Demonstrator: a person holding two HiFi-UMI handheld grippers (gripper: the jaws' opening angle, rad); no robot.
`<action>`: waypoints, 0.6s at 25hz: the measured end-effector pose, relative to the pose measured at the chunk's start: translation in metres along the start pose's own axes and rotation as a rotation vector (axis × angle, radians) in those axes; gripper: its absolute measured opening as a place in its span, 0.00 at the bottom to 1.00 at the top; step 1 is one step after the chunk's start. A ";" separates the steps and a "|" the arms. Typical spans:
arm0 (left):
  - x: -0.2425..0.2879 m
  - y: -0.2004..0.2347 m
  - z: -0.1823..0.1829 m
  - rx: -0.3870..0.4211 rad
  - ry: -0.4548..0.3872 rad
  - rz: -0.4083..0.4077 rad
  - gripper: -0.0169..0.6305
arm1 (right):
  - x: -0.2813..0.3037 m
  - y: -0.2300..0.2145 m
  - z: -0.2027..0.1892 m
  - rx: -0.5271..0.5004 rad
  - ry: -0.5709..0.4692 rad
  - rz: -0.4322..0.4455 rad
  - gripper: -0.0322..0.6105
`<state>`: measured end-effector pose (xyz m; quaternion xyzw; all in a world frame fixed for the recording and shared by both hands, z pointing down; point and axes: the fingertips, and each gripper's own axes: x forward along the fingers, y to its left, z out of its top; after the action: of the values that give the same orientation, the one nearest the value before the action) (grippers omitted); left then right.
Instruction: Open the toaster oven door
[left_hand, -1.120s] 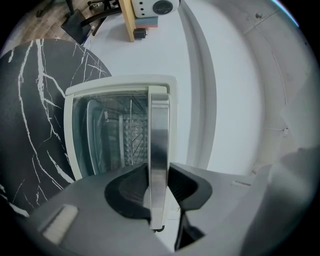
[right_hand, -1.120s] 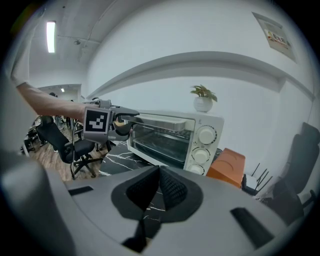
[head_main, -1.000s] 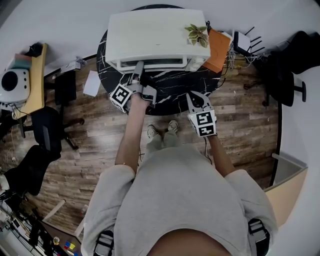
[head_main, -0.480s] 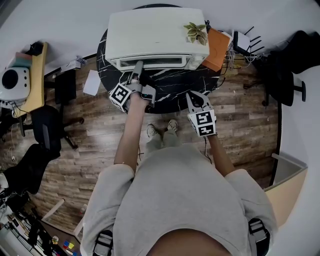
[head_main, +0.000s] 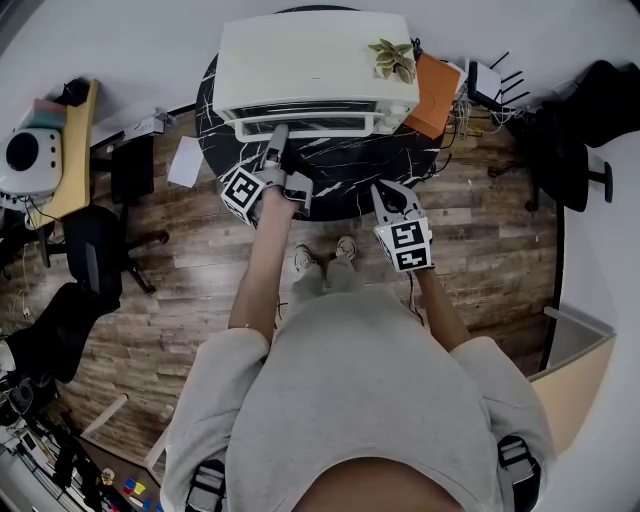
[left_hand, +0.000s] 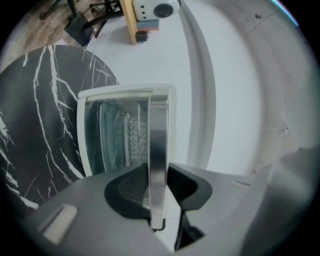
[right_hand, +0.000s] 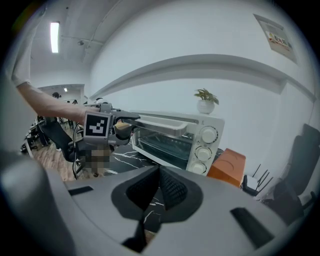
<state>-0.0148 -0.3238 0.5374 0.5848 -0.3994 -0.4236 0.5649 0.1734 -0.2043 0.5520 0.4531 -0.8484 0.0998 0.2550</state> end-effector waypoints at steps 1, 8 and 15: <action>-0.001 0.000 -0.001 -0.002 0.000 -0.002 0.20 | -0.001 0.001 -0.001 -0.001 -0.001 0.001 0.07; -0.015 0.007 -0.005 -0.002 -0.004 0.009 0.20 | -0.007 0.005 -0.004 -0.006 -0.003 0.006 0.07; -0.032 0.013 -0.010 0.005 -0.010 0.024 0.21 | -0.012 0.011 -0.004 -0.017 -0.018 0.022 0.07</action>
<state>-0.0152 -0.2913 0.5516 0.5791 -0.4103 -0.4189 0.5664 0.1713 -0.1875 0.5497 0.4424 -0.8563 0.0913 0.2502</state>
